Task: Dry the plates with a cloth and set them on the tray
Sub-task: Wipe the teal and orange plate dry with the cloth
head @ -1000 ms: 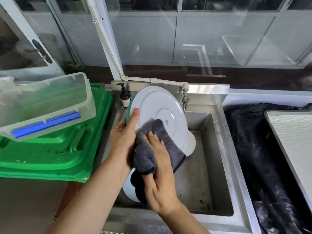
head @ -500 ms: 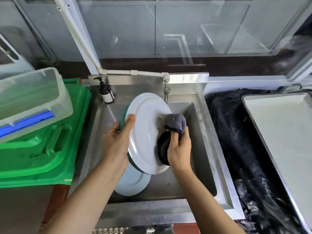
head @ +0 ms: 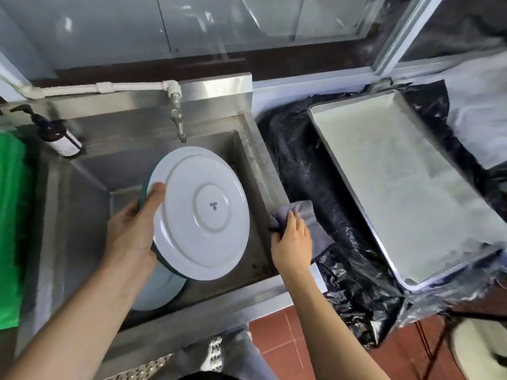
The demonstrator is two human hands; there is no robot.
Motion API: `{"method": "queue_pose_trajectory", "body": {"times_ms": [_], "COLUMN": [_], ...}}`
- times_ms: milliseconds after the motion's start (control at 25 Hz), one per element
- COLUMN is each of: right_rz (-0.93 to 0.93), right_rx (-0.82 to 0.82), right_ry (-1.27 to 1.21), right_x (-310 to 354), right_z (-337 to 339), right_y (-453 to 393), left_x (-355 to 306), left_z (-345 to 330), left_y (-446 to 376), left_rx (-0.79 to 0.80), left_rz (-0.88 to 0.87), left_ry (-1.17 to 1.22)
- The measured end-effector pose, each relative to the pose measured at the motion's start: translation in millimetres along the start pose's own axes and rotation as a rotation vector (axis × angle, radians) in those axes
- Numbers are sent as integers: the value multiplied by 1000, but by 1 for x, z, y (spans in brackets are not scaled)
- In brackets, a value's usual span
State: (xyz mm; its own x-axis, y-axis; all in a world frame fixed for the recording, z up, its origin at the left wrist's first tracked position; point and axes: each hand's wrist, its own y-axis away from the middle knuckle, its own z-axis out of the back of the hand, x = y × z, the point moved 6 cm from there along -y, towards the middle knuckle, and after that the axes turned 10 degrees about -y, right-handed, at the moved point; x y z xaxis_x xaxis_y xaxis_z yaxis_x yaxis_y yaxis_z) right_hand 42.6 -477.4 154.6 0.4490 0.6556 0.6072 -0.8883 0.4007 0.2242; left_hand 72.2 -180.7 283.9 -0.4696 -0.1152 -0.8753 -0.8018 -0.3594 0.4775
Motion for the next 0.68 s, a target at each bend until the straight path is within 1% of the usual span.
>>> {"method": "queue_pose_trajectory", "body": {"times_ms": [40, 80, 120, 200, 360, 440, 520, 600, 680], "right_rz": [-55, -81, -80, -63, -50, -20, -12, 18, 3], "right_rx": [140, 241, 284, 262, 141, 66, 23, -34, -20], "right_ry": [118, 215, 275, 247, -7, -242, -492, -610, -673], "right_x": [-14, -28, -37, -40, -5, 32, 71, 109, 139], "right_z": [-16, -29, -37, -38, -7, 18, 47, 80, 103], "right_y": [2, 6, 10, 11, 4, 2, 1, -2, -6], "left_x": [3, 5, 6, 6, -1, -12, -25, -37, -40], "left_z": [-1, -2, -3, -6, -19, -25, -34, -41, -49], "left_y": [-1, -2, -2, -2, 1, 6, 16, 28, 40], "left_rx": [-5, -11, -12, -10, -3, -30, -31, -29, 21], "left_rz": [-2, -11, -22, -49, -159, -311, -519, -709, -839], "left_ry": [-14, -28, -40, -56, -126, -293, -453, -592, -705]}}
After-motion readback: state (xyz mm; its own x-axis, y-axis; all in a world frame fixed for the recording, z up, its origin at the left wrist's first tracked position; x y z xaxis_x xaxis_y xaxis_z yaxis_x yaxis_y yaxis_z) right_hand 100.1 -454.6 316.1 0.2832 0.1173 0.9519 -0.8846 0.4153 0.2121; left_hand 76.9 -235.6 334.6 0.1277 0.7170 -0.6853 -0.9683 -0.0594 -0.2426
